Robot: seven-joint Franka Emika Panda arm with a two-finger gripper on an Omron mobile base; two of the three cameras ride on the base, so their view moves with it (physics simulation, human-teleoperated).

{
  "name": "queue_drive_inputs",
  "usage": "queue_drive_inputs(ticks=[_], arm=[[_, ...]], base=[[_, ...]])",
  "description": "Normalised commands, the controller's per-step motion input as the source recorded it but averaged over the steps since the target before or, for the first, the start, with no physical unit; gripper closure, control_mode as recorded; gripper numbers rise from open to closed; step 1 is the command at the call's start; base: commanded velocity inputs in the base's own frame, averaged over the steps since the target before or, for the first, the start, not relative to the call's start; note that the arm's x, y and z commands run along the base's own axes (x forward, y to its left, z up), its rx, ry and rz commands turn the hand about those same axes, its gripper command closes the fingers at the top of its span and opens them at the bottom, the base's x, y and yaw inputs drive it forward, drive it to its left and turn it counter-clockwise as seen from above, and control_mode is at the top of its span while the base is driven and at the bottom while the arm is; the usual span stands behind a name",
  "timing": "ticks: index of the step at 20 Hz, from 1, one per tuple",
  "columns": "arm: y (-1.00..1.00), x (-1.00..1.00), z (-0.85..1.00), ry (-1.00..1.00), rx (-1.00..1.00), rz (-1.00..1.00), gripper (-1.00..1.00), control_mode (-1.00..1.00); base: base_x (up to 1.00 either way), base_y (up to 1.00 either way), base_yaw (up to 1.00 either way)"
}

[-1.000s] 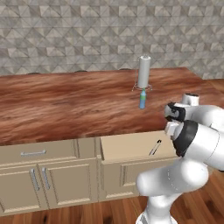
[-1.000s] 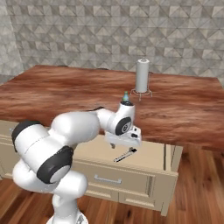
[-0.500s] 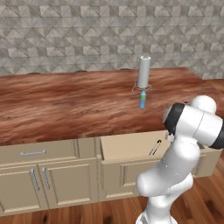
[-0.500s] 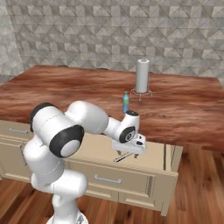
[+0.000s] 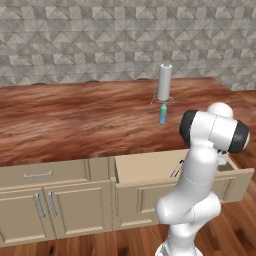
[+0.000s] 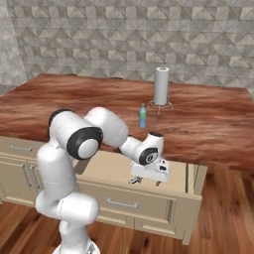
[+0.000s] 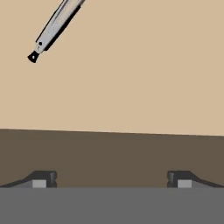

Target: Pick the tongs from the drawer and place it on the counter.

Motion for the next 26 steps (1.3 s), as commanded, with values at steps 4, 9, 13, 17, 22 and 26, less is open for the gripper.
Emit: queue_drive_inputs(ticks=[4,9,13,17,22,26], arm=[[-0.13,-0.11,-0.3,0.06,0.0,0.01,-1.0,-1.0],[-0.14,-0.26,-0.29,0.04,0.0,0.04,-1.0,-1.0],[-0.14,-0.37,-0.26,0.01,0.0,0.06,-1.0,-1.0],[-0.15,-0.66,-0.12,0.0,0.0,0.07,-1.0,-1.0],[-0.14,-0.71,-0.04,0.0,0.0,0.06,-1.0,-1.0],[-0.06,-0.45,0.0,0.0,0.05,0.01,-1.0,-1.0]], base=[[0.0,0.0,0.0],[0.0,0.0,0.0],[0.0,0.0,0.0],[0.0,0.0,0.0],[0.0,0.0,0.0],[0.0,0.0,0.0]])
